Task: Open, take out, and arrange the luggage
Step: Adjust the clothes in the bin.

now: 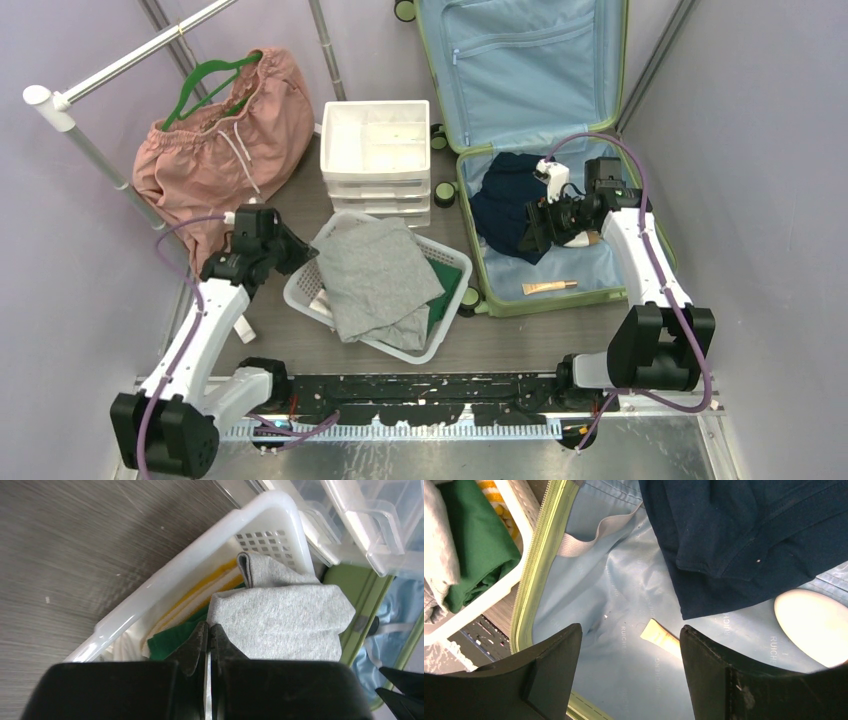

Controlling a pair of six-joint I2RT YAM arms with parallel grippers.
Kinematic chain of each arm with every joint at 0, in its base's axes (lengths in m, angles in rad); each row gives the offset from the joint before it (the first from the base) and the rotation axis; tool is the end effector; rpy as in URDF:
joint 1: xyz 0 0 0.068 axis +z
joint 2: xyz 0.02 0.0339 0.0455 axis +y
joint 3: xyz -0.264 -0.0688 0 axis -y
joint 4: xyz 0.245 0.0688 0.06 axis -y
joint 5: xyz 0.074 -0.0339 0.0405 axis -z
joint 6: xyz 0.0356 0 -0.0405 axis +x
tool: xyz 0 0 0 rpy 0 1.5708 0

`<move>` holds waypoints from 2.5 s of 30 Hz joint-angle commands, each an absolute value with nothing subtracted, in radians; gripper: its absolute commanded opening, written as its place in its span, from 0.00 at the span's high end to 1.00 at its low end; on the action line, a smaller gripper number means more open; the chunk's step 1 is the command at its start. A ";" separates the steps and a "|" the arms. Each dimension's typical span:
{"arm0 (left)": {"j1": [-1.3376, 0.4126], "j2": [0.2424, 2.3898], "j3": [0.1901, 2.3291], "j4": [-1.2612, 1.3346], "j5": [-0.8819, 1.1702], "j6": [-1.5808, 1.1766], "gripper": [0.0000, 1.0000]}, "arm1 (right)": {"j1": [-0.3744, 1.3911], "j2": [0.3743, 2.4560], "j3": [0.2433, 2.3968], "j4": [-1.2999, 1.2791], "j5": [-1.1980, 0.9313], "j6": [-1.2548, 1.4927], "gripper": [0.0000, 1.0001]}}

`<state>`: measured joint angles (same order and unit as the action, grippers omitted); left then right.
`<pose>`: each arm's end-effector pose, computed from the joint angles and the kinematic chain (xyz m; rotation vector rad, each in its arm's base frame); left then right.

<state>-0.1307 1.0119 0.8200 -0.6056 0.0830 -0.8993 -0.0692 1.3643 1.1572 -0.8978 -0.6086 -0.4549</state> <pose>0.2063 -0.0301 0.2712 -0.8785 2.2826 -0.5788 0.2651 0.0020 0.2880 -0.6563 2.3973 0.5995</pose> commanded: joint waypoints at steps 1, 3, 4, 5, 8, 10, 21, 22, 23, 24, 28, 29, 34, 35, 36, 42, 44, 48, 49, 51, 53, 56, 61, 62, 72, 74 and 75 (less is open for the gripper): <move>-0.132 0.940 0.780 -0.676 -0.059 -0.974 1.00 | -0.075 1.323 1.161 -0.894 -0.642 -0.444 0.23; -0.129 0.931 0.768 -0.702 -0.065 -0.980 1.00 | -0.075 1.324 1.164 -0.899 -0.646 -0.442 0.23; -0.128 0.928 0.768 -0.723 -0.070 -0.982 0.97 | -0.075 1.322 1.167 -0.902 -0.648 -0.444 0.23; -0.128 0.923 0.771 -0.740 -0.073 -0.980 0.90 | -0.075 1.322 1.169 -0.909 -0.650 -0.445 0.23; -0.128 0.902 0.791 -0.772 -0.060 -0.939 0.62 | -0.075 1.320 1.179 -0.933 -0.655 -0.457 0.23; -0.127 0.885 0.822 -0.800 -0.053 -0.894 0.55 | -0.075 1.316 1.183 -0.946 -0.664 -0.464 0.23; -0.181 0.837 0.952 -0.719 0.442 -0.607 0.53 | -0.074 1.287 1.203 -1.016 -0.818 -0.528 0.23; -0.226 0.842 0.964 -0.710 0.417 -0.601 0.53 | -0.074 1.287 1.202 -1.016 -0.825 -0.527 0.23; -0.318 0.849 0.977 -0.707 0.378 -0.591 0.53 | -0.074 1.289 1.200 -1.016 -0.830 -0.526 0.23; -0.404 0.859 0.991 -0.702 0.313 -0.578 0.53 | -0.074 1.290 1.196 -1.016 -0.830 -0.526 0.23; -0.723 0.946 1.067 -0.722 0.023 -0.566 0.51 | -0.074 1.286 1.181 -1.020 -0.825 -0.528 0.23; -0.794 0.978 1.087 -0.735 -0.066 -0.562 0.50 | -0.074 1.282 1.175 -1.020 -0.823 -0.528 0.23; -1.017 1.184 1.187 -0.782 -0.338 -0.534 0.48 | -0.074 1.260 1.146 -1.012 -0.812 -0.528 0.23; -1.039 1.224 1.211 -0.797 -0.374 -0.541 0.47 | -0.074 1.257 1.143 -1.013 -0.809 -0.528 0.23; -1.061 1.268 1.236 -0.814 -0.403 -0.550 0.46 | -0.074 1.254 1.140 -1.013 -0.807 -0.528 0.23; -1.162 1.466 1.368 -0.853 -0.519 -0.565 0.43 | -0.074 1.254 1.137 -1.009 -0.802 -0.528 0.23; -1.179 1.509 1.391 -0.841 -0.535 -0.567 0.43 | -0.074 1.256 1.137 -1.008 -0.803 -0.528 0.23; -1.192 1.602 1.440 -0.844 -0.562 -0.584 0.44 | -0.073 1.262 1.135 -1.005 -0.805 -0.526 0.23; -1.194 1.625 1.457 -0.855 -0.567 -0.583 0.44 | -0.074 1.263 1.135 -1.006 -0.805 -0.526 0.23; -1.196 1.673 1.489 -0.881 -0.571 -0.582 0.45 | -0.074 1.262 1.135 -1.005 -0.804 -0.526 0.23; -1.199 1.703 1.510 -0.892 -0.562 -0.577 0.45 | -0.074 1.262 1.134 -1.005 -0.805 -0.527 0.23; -1.204 1.736 1.524 -0.904 -0.555 -0.574 0.46 | -0.073 1.262 1.132 -1.005 -0.804 -0.528 0.23; -1.210 1.762 1.532 -0.945 -0.591 -0.575 0.49 | -0.074 1.261 1.136 -1.008 -0.811 -0.528 0.23; -1.210 1.761 1.533 -0.955 -0.599 -0.577 0.50 | -0.074 1.261 1.139 -1.009 -0.814 -0.528 0.23; -1.209 1.649 1.479 -0.926 -0.570 -0.547 1.00 | -0.052 1.276 1.176 -1.075 -0.854 -0.564 0.23; -1.210 1.611 1.448 -0.904 -0.549 -0.539 1.00 | -0.026 1.283 1.191 -1.094 -0.867 -0.574 0.23; -1.210 1.587 1.432 -0.894 -0.543 -0.535 1.00 | -0.008 1.284 1.199 -1.100 -0.868 -0.576 0.23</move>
<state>-1.2049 1.7142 1.4662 -0.9333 -0.5507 -0.5564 -0.0547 1.2839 1.1362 -1.0588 -0.8135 -0.5415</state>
